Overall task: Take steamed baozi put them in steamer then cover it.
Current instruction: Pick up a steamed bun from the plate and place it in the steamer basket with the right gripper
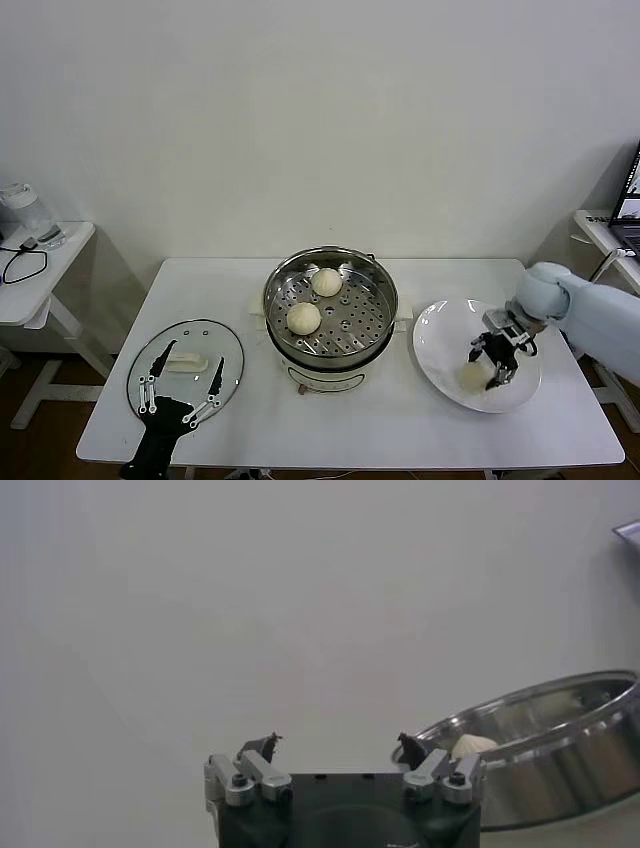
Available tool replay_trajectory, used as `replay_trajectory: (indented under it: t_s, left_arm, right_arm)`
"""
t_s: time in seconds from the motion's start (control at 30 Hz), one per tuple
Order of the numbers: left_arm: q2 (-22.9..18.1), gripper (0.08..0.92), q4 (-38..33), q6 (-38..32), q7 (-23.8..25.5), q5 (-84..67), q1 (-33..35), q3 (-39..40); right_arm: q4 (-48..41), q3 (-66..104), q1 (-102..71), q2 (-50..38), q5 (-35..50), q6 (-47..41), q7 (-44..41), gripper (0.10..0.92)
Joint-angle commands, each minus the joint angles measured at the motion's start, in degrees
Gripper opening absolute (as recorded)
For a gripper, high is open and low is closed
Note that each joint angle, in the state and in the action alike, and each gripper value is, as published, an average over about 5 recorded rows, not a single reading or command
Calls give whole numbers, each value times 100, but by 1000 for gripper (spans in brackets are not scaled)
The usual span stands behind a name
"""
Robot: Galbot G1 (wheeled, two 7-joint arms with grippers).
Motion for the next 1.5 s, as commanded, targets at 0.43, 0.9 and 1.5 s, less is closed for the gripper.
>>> replay_trajectory:
  t_s: [0.43, 0.9, 1.5]
  left_arm:
    - [21, 823, -43, -91, -5, 36, 124, -32]
    - [47, 823, -106, -133, -16, 28, 125, -114]
    - [11, 823, -117, -184, -34, 13, 163, -147]
  right_arm:
    - [568, -1396, 3676, 2338, 626, 2418, 35, 662]
    - [1378, -1537, 2678, 2926, -794, 3401, 262, 653]
    - [1283, -1479, 2114, 3006, -1503, 3765, 227, 661]
